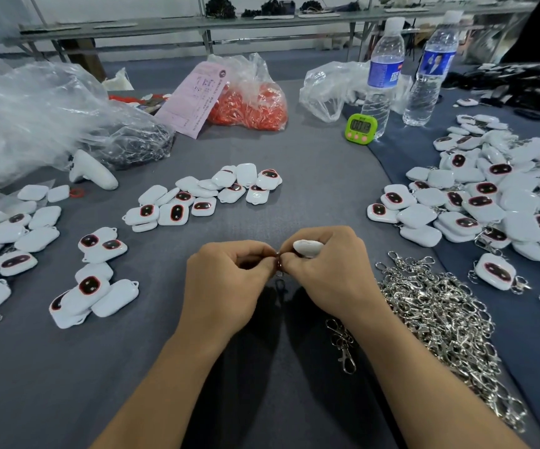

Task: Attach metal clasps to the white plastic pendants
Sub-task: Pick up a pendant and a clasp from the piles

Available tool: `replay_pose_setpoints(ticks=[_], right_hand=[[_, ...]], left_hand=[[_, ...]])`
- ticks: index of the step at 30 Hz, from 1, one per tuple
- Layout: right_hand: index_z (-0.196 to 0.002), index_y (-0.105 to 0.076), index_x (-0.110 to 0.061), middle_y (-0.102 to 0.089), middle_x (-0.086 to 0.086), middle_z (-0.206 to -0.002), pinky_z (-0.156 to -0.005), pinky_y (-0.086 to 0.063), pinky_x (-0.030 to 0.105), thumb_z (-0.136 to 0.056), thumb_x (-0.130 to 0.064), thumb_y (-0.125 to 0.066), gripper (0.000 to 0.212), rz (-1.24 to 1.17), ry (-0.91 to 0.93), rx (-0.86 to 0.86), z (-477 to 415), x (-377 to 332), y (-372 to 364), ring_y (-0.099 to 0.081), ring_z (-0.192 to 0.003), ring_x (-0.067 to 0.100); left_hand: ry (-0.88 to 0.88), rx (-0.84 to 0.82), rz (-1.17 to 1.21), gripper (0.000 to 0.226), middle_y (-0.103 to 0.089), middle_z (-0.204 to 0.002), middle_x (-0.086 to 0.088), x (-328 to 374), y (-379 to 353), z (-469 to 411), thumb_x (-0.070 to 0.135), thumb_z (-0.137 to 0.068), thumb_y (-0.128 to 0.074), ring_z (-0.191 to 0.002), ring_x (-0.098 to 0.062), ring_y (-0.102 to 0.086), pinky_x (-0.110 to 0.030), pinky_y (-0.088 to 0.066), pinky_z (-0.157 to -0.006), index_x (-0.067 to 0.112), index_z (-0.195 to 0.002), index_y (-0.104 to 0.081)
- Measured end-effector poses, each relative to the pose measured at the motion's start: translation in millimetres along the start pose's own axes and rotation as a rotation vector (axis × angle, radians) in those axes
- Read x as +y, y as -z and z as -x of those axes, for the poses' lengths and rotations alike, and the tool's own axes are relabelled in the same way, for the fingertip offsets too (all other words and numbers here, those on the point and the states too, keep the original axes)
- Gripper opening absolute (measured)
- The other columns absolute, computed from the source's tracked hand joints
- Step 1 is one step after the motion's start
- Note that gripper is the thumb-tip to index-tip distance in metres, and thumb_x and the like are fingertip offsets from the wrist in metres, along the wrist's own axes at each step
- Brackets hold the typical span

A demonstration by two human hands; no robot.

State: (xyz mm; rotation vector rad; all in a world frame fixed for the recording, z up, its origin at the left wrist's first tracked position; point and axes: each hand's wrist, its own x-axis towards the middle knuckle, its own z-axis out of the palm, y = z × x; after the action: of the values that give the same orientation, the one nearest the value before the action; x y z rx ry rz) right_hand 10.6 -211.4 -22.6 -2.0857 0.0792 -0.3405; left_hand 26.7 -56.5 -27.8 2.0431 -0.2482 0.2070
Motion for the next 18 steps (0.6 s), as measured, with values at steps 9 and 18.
replay_pose_setpoints(ticks=[9,18], right_hand=[[-0.071,-0.078,-0.028,-0.073,-0.011,-0.066,-0.062,-0.052,0.016,-0.079,-0.010,-0.076,0.020,-0.110,-0.006,-0.001,0.3,-1.6,0.8,-0.068,-0.068,0.005],[-0.073,-0.079,-0.023,-0.073,-0.006,-0.066,-0.065,-0.056,0.027,-0.081,-0.007,-0.077,0.019,-0.064,0.042,0.011,1.4,-2.9,5.3,-0.069,-0.068,0.011]], left_hand=[[-0.026,0.035,0.005,0.027,-0.071,-0.069,0.027,4.9,0.1,2.7,0.020,-0.081,-0.077,-0.069,0.009,-0.068,-0.008,-0.049,-0.059,0.048,-0.081,-0.077],[-0.088,0.070,-0.015,0.015,-0.071,-0.068,0.023,7.9,-0.7,2.5,0.015,-0.076,-0.083,-0.063,0.002,-0.066,-0.006,-0.044,-0.056,0.030,-0.075,-0.079]])
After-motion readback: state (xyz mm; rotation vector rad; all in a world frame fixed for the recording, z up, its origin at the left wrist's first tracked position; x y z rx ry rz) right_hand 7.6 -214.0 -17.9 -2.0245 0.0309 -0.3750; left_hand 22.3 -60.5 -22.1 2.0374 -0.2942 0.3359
